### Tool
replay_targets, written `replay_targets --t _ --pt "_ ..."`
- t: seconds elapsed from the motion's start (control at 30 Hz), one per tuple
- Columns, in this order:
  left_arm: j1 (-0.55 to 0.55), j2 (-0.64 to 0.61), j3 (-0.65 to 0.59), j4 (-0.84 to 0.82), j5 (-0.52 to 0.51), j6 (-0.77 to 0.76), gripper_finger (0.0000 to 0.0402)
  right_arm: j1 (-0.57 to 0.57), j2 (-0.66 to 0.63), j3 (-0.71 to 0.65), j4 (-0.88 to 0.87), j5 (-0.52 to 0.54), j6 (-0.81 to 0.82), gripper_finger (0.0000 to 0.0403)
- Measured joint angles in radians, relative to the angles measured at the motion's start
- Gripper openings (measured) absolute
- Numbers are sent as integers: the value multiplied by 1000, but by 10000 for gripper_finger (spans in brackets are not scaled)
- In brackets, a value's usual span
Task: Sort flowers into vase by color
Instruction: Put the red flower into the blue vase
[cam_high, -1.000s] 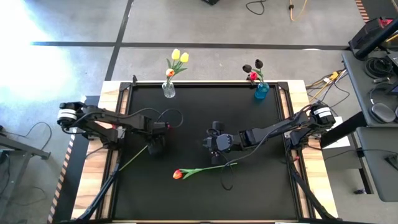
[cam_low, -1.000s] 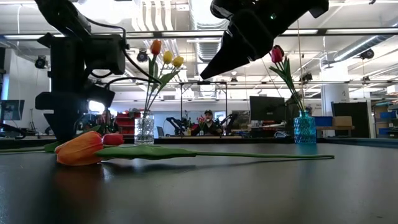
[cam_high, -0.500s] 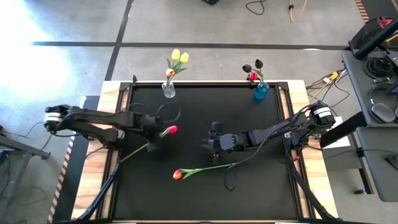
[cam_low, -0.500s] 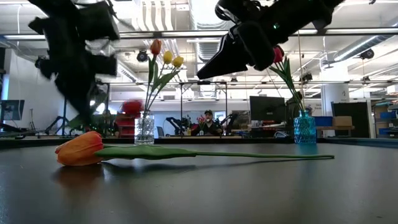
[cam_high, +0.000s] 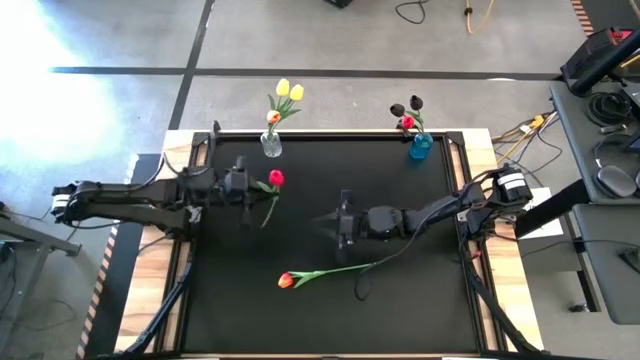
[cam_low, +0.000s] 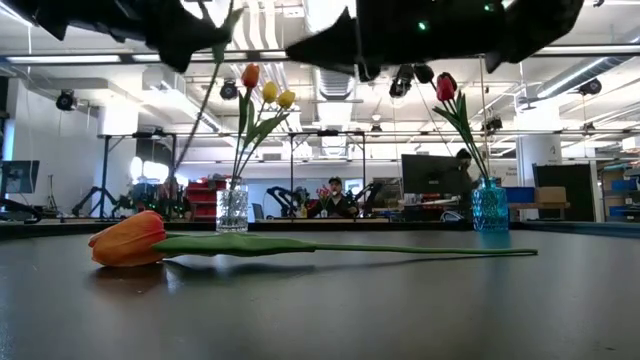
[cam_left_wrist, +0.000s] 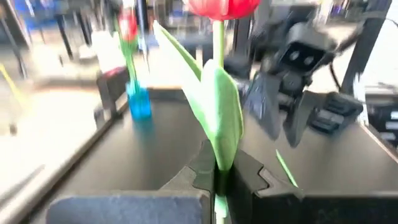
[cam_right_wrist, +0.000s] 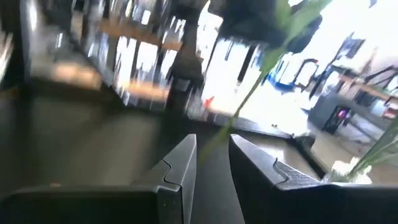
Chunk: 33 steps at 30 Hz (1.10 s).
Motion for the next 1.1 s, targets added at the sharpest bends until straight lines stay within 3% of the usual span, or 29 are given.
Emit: replay_targets --t 0.13,0.4,0.83,0.97,1.1 --pt "-1 10 -42 194 45 77 2 -26 15 26 102 0 57 89" --pt "-1 108 -90 489 134 141 2 -56 16 158 -20 -2 103 91" --pt "-1 325 -23 673 221 161 2 -59 17 252 -133 27 99 165" --pt "-1 358 -13 694 237 165 2 -59 17 256 -169 60 116 154" --pt "-1 362 -12 708 239 165 2 -59 17 254 -170 71 114 113"
